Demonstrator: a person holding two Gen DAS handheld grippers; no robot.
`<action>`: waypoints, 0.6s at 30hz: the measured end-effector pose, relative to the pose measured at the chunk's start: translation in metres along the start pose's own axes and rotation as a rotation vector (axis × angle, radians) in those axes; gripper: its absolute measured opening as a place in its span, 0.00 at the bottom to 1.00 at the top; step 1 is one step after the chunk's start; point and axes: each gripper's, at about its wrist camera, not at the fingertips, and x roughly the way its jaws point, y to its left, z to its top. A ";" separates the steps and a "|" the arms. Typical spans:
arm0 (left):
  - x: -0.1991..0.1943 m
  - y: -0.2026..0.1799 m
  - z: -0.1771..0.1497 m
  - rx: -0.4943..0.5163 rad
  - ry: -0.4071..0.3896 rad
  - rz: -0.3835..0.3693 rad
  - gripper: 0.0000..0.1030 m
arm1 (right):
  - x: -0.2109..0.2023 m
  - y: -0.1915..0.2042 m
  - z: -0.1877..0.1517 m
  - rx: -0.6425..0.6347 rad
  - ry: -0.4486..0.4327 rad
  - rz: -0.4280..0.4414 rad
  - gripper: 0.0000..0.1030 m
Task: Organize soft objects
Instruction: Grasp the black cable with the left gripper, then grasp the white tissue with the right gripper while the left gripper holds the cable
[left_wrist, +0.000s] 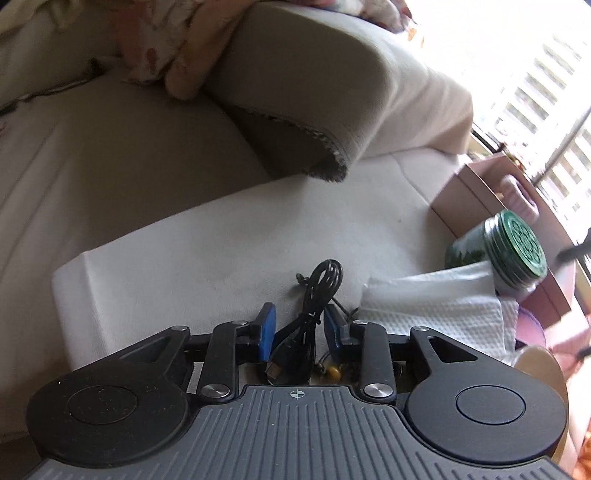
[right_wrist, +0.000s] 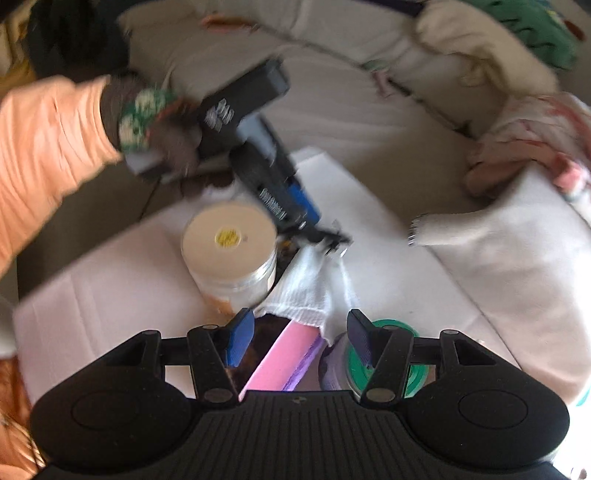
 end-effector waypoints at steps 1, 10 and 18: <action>-0.001 0.001 -0.002 -0.021 -0.011 0.014 0.31 | 0.007 0.003 0.001 -0.014 0.010 -0.007 0.54; -0.013 0.006 -0.015 -0.052 -0.061 0.041 0.29 | 0.060 0.034 0.006 -0.225 0.059 -0.048 0.54; -0.015 0.019 -0.019 -0.198 -0.117 0.024 0.26 | 0.053 0.018 0.005 -0.116 0.054 -0.098 0.10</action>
